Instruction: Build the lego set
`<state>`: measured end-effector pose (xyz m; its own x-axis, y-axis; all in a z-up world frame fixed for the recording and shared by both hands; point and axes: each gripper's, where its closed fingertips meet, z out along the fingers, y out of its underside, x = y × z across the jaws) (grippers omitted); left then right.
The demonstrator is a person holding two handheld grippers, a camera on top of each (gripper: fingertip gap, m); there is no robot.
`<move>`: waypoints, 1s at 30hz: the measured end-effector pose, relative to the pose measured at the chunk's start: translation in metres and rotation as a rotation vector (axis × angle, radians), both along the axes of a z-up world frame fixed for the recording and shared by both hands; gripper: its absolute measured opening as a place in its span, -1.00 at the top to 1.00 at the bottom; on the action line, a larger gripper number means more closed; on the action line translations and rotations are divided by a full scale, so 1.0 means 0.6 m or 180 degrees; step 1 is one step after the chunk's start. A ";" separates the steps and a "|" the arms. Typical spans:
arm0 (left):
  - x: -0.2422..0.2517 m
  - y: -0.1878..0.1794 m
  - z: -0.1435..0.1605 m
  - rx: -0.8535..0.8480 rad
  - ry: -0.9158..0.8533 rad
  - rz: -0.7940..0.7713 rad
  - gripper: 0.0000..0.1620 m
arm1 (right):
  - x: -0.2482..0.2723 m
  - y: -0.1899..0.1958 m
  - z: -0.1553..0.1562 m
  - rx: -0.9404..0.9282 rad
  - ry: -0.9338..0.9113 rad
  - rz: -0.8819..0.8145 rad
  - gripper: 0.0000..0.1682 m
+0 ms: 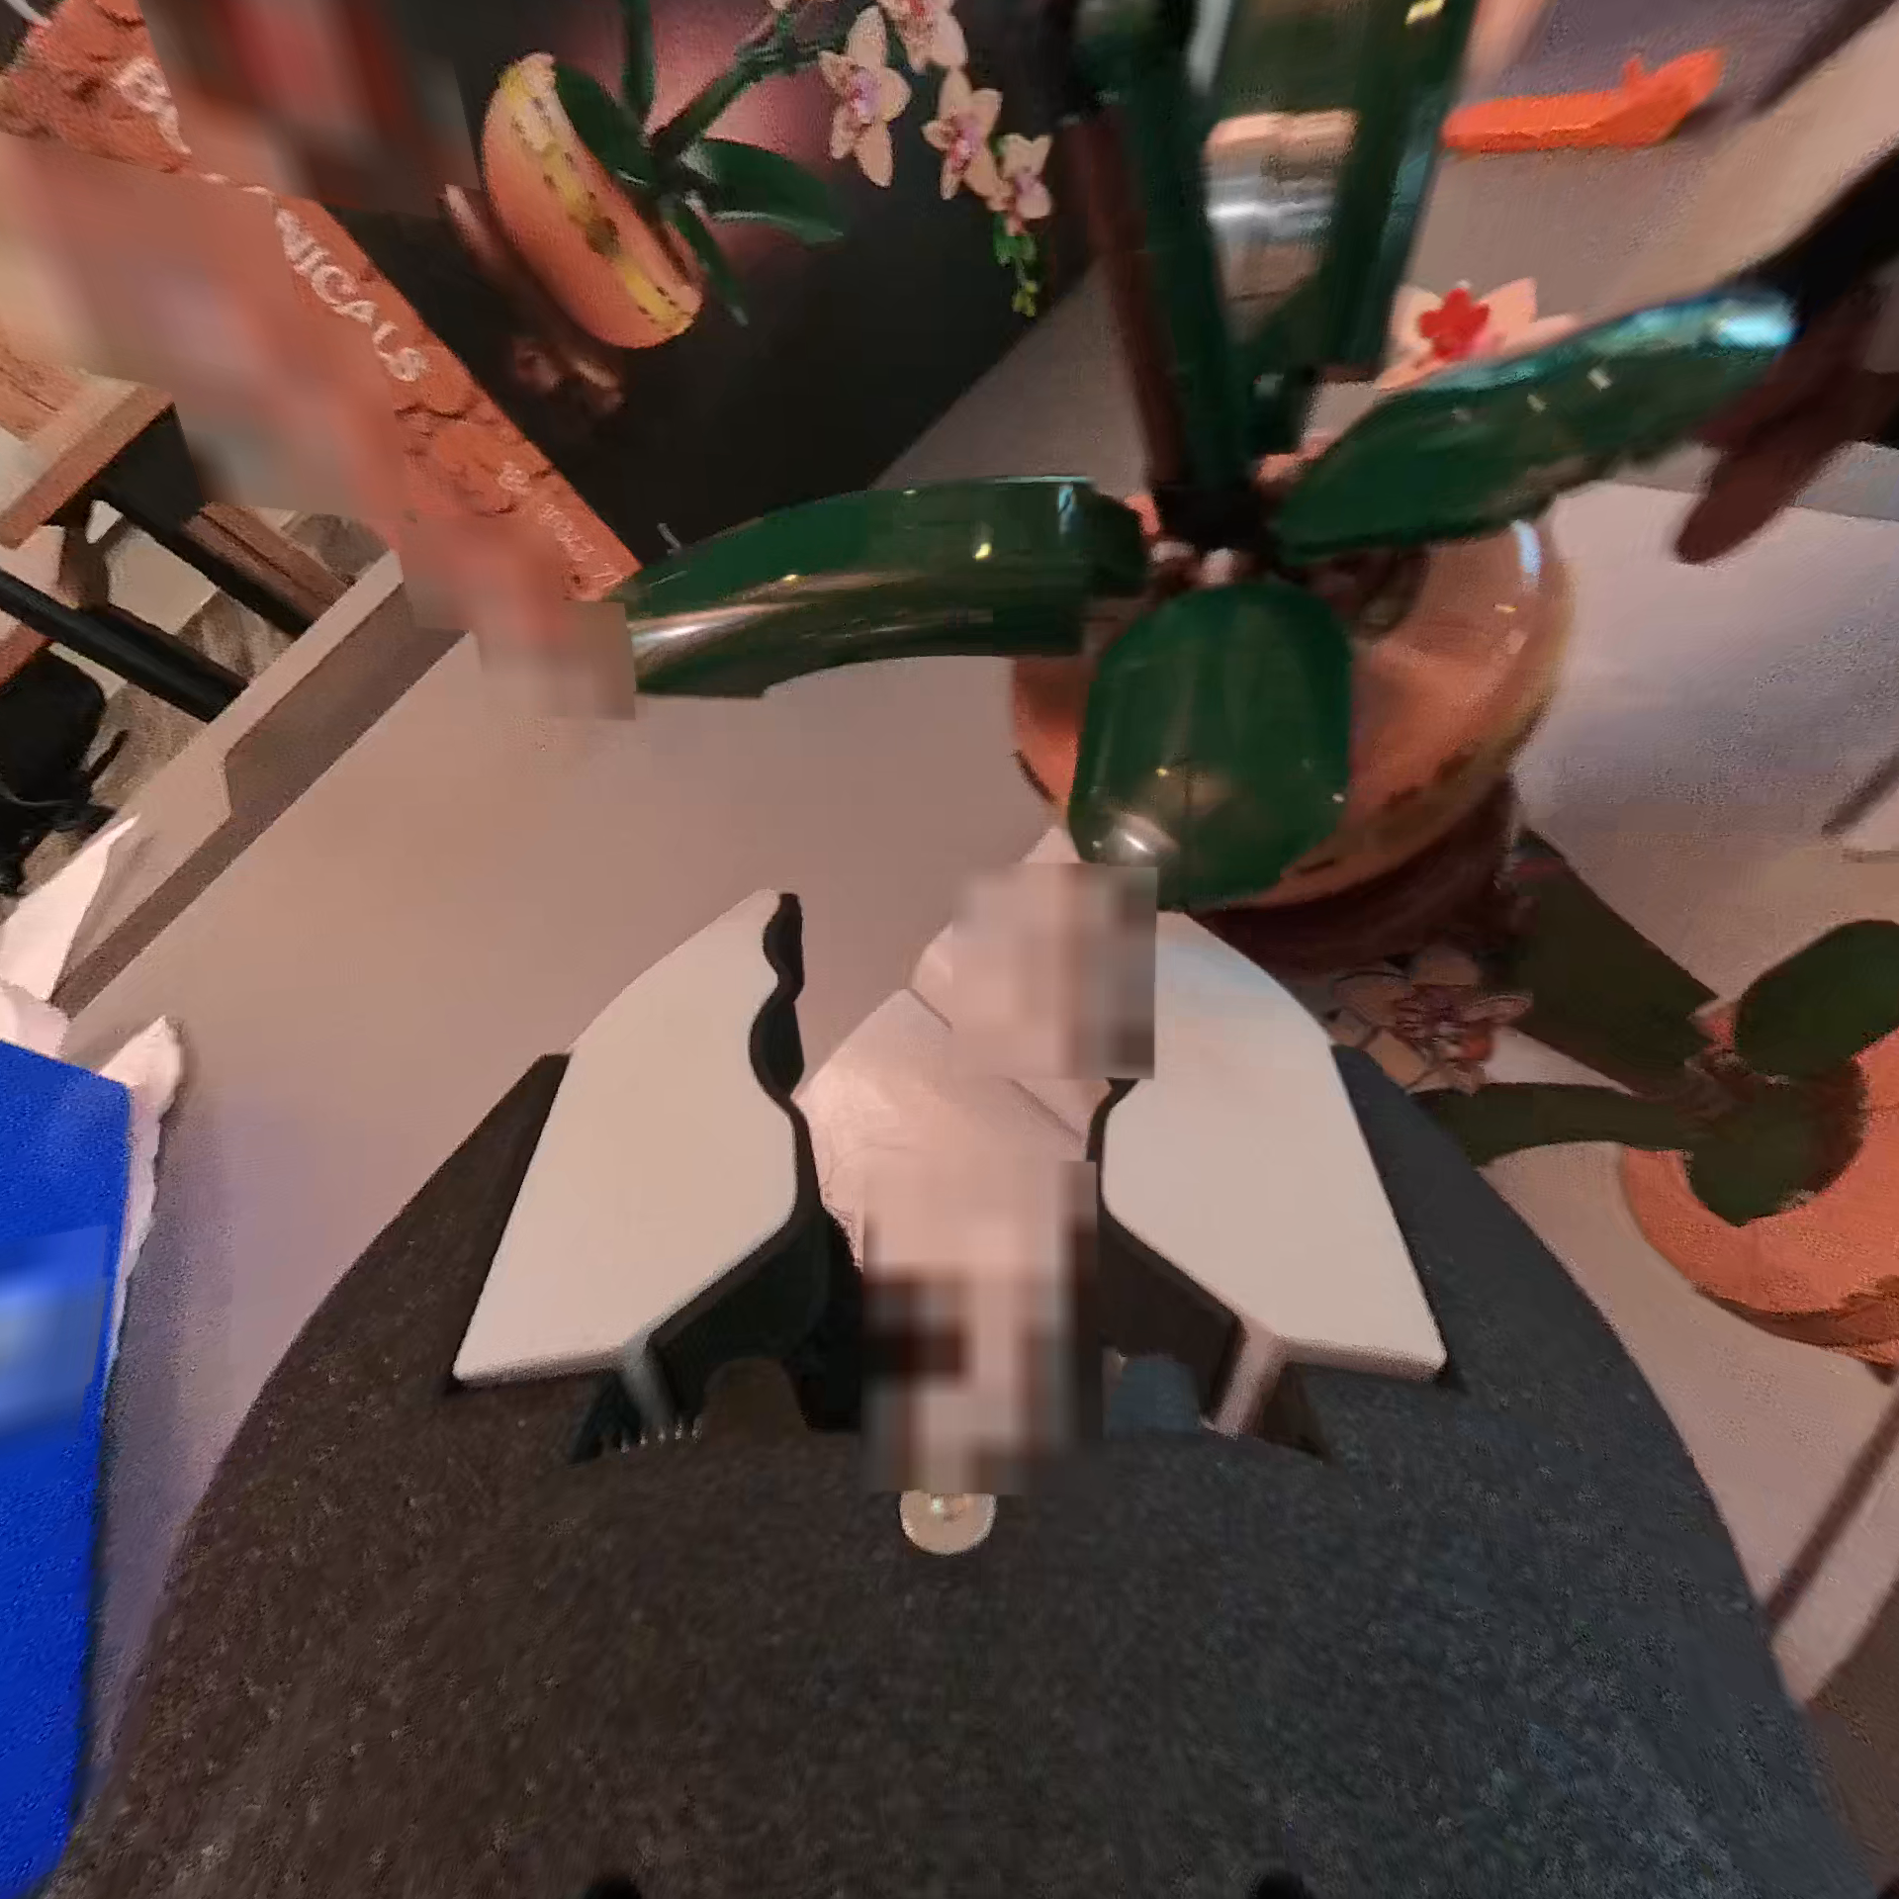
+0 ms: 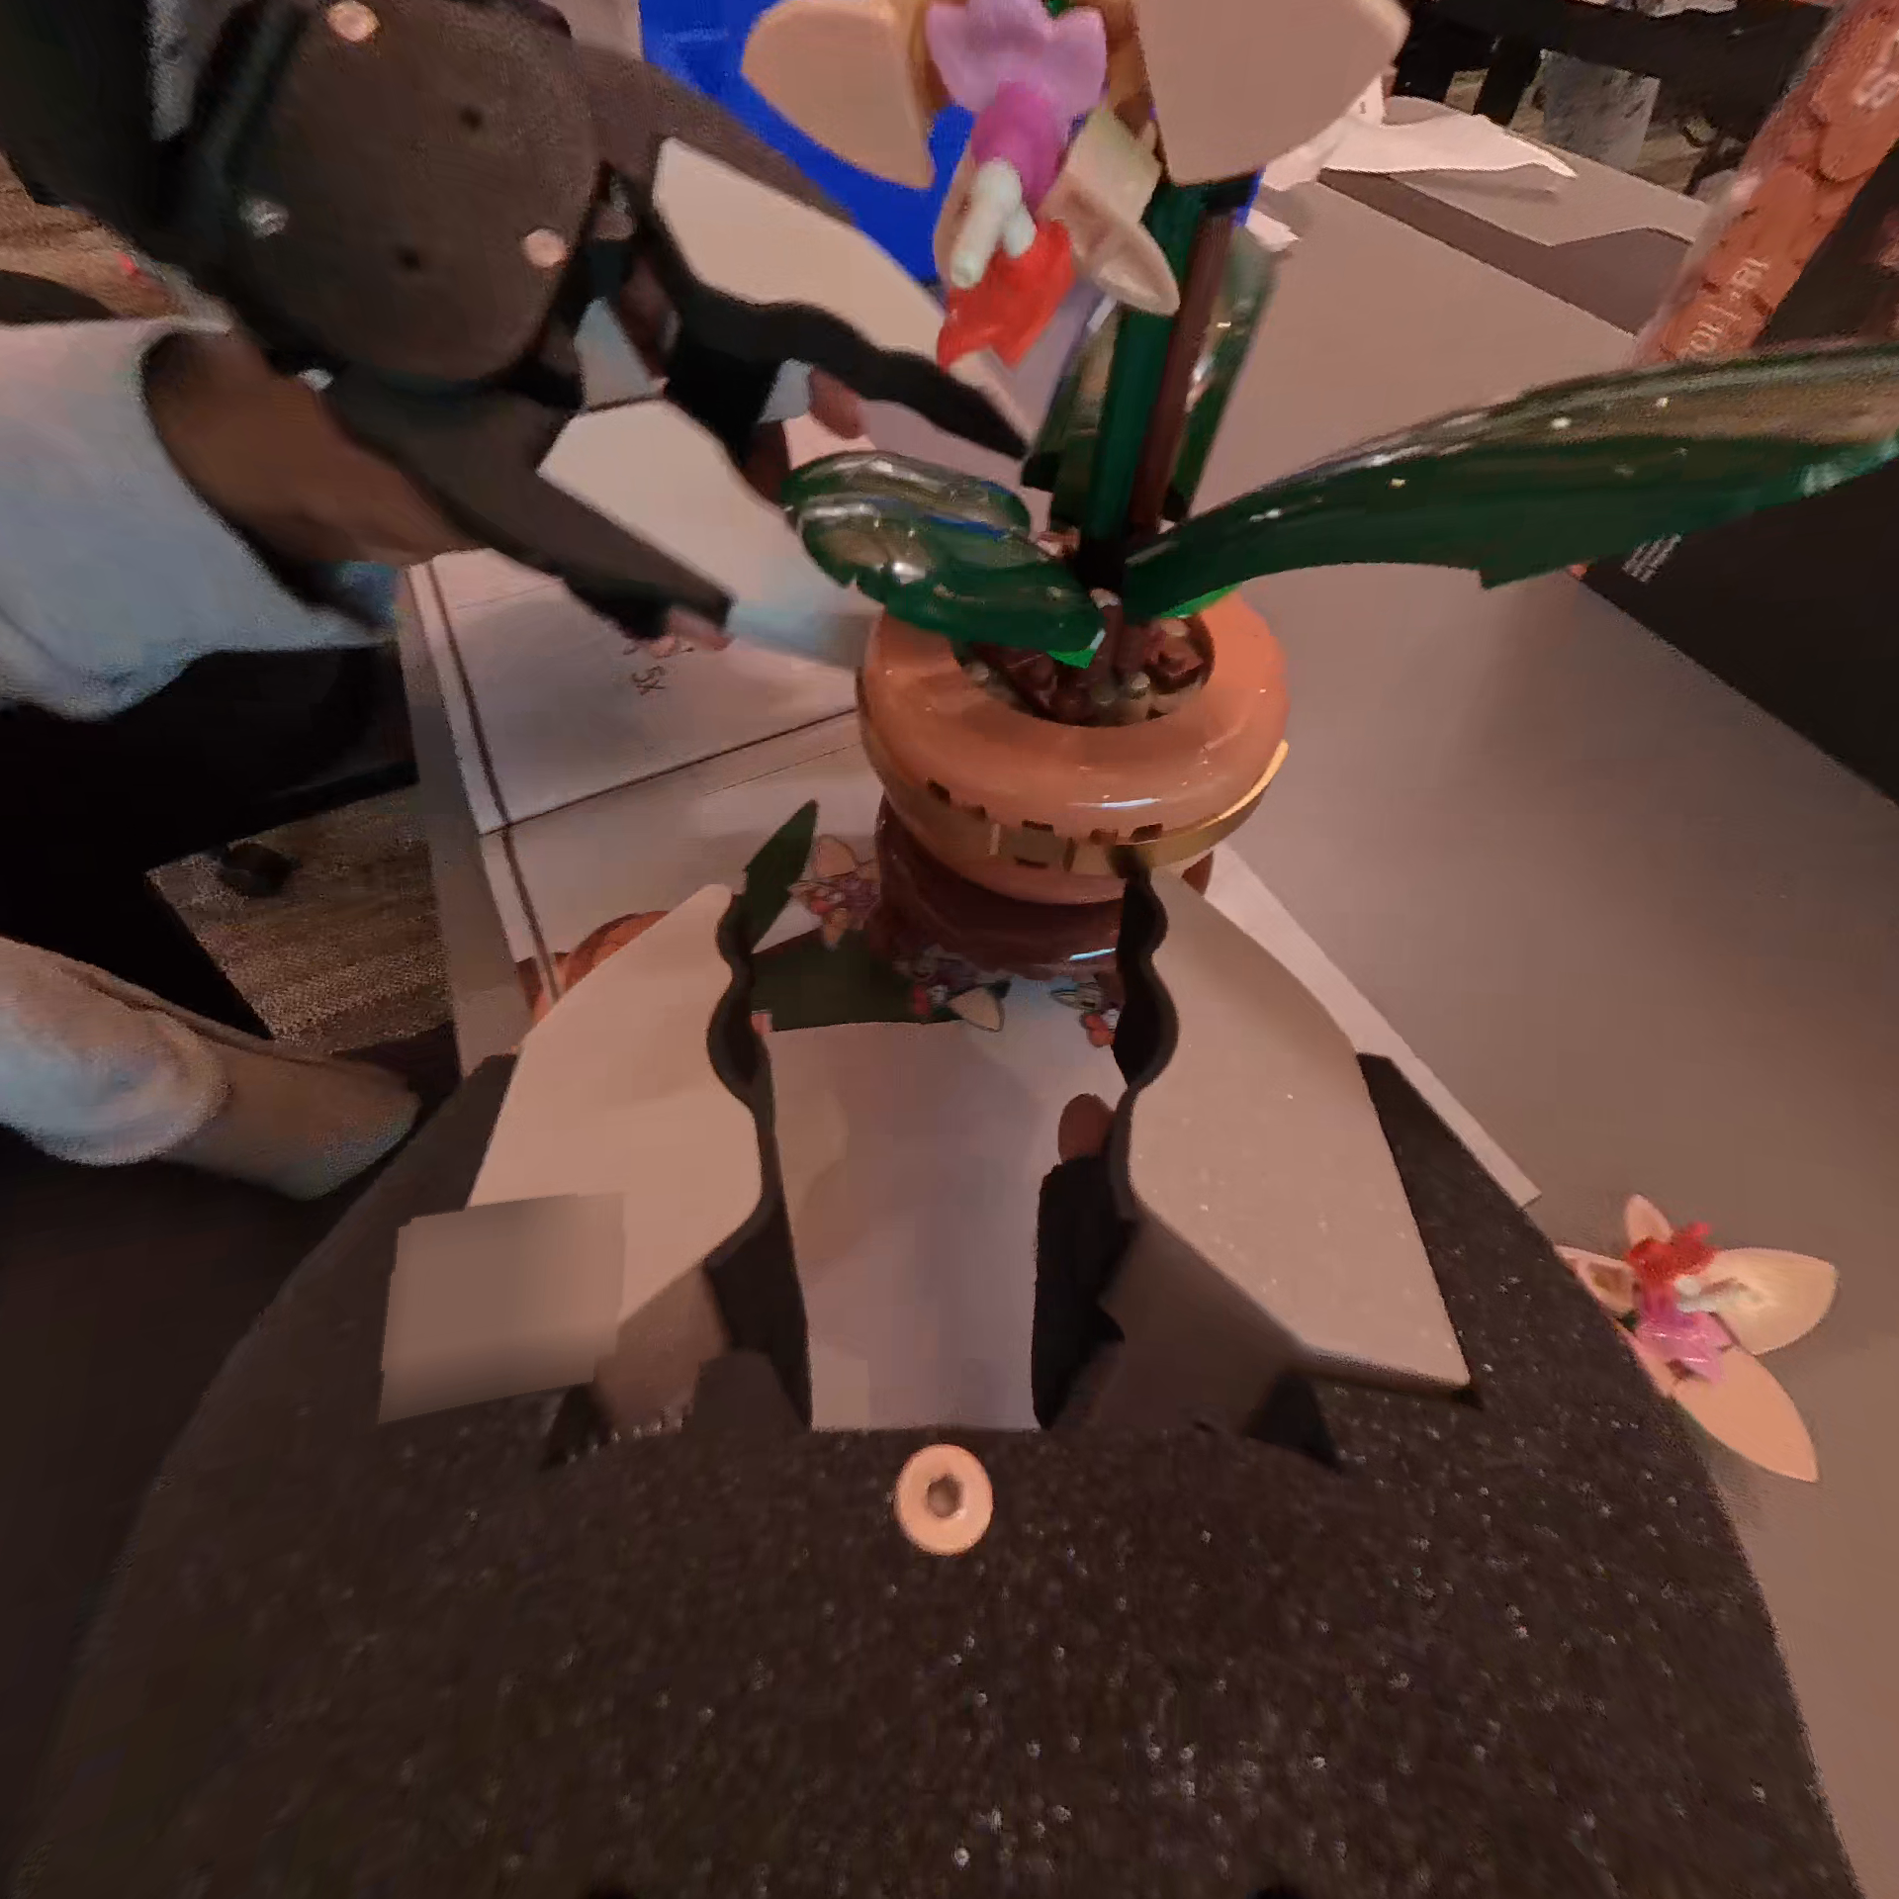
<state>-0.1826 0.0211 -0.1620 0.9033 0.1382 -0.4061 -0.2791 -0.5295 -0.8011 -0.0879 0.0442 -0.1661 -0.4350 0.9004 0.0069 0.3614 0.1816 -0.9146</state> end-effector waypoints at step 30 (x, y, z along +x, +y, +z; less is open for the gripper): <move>0.036 0.027 -0.019 0.0046 -0.0662 -0.0436 0.42 | -0.014 -0.015 0.019 -0.0555 0.0136 0.0009 0.39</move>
<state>-0.1609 0.0373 -0.1734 0.9780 0.0131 -0.2084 -0.1759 -0.4862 -0.8559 -0.0962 0.0349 -0.1549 -0.4401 0.8884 -0.1309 0.3213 0.0197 -0.9468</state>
